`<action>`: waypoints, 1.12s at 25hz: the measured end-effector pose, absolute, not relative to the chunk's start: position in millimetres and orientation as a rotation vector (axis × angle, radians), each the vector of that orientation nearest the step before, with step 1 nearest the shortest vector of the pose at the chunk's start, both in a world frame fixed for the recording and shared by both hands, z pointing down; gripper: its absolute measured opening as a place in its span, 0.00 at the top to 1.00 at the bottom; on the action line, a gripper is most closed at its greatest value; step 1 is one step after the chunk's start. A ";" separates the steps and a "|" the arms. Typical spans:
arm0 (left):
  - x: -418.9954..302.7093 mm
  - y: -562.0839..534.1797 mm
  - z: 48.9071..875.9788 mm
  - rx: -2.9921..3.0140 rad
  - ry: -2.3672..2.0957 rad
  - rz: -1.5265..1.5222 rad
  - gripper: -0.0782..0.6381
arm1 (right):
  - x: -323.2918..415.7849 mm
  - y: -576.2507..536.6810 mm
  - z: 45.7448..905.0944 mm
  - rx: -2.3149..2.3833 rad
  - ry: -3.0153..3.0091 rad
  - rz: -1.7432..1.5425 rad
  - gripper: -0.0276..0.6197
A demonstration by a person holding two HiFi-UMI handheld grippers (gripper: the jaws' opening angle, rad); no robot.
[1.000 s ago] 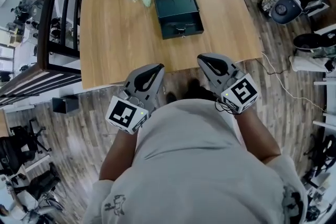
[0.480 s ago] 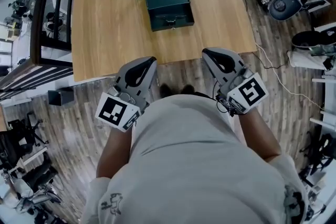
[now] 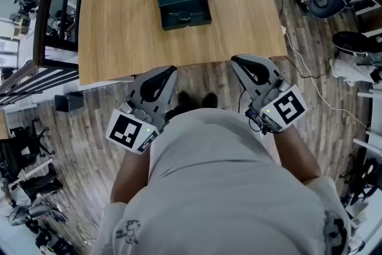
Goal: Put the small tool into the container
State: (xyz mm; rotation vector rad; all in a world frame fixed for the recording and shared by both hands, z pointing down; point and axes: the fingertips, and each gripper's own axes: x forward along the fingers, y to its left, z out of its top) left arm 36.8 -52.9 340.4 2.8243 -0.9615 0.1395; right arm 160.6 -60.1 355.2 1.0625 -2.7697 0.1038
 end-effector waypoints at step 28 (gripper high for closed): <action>-52.3 53.2 331.0 2.864 -0.910 0.152 0.88 | 79.5 57.8 339.7 1.146 -2.760 0.051 0.95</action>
